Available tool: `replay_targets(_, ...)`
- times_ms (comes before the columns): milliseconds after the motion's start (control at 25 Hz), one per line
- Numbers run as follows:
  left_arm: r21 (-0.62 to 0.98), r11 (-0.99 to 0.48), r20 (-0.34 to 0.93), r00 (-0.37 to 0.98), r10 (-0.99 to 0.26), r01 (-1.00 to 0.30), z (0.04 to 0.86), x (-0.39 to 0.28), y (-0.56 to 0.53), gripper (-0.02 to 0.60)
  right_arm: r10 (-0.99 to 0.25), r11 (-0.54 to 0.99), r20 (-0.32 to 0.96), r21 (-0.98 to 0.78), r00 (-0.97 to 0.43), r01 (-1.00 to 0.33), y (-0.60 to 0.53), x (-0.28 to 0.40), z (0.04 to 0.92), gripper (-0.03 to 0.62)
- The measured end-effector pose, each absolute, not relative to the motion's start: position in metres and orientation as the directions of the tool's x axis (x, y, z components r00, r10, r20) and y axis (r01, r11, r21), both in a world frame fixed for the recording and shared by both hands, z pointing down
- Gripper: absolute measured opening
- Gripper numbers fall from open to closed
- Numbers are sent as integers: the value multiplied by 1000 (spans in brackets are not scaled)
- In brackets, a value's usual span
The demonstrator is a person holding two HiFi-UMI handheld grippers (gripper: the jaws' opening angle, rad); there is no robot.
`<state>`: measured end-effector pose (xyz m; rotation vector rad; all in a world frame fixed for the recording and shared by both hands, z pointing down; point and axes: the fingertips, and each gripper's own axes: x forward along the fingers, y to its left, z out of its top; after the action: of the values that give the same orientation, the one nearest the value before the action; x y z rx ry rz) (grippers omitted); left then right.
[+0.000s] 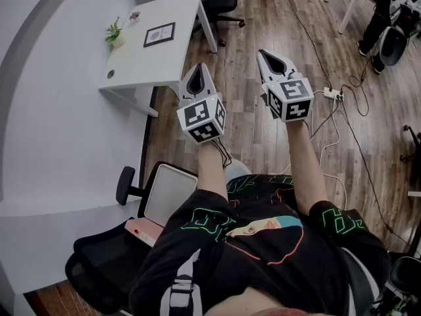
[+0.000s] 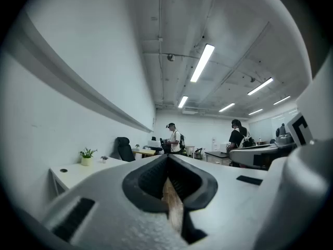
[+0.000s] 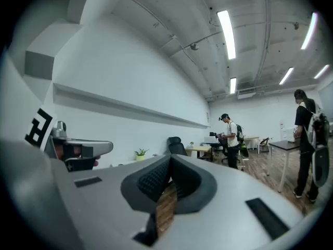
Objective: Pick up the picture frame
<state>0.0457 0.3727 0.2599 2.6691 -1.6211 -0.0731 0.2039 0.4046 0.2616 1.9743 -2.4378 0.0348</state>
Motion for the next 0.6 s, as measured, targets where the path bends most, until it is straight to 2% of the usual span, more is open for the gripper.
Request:
replay_targets(360,22,-460,-24,460,-888,-887,254,53,371,8,-984,176,7,7,-176,-984,402,216,256,-11)
replay_targets(600,43,-457,-16,457,-889,-888,260,57,373,8,-983,182,-6,-50,-182,-982,405,229,259,-11)
